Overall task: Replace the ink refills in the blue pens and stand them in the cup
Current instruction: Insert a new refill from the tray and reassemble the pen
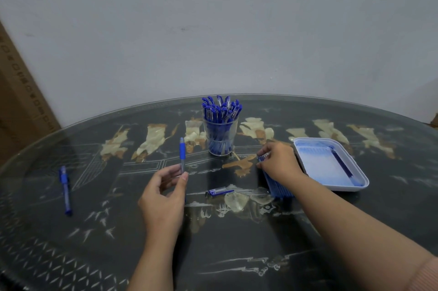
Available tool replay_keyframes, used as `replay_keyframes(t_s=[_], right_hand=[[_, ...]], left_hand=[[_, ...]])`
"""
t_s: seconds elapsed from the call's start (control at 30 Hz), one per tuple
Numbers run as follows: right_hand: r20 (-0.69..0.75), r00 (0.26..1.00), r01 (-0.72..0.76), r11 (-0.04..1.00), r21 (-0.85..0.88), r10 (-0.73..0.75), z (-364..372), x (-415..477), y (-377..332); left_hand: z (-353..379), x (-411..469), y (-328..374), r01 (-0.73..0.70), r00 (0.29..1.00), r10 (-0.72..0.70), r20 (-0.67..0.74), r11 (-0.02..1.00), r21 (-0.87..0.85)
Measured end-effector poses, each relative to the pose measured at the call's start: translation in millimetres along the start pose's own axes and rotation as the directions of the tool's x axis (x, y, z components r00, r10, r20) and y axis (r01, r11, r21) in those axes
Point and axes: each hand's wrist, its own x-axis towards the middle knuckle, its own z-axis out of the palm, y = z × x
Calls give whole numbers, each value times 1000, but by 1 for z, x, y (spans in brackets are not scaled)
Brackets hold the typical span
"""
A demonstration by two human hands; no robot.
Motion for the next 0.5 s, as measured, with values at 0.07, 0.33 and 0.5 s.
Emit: replay_keyframes(t_s=[0.07,0.33,0.5], right_hand=[[-7,1000,7,1000,3,-7,0,-1,0],[-171,985,6,989,149,20,-23,-17,5],[-325,937,-130,991,7,125,-56,-25,41]], left_hand=[[0,-1,1,-3,1000,3,15,1000,7],[9,-7,14,-59,994,57,96,998,13],[30,-23,21,-89,979,86,184,996,8]])
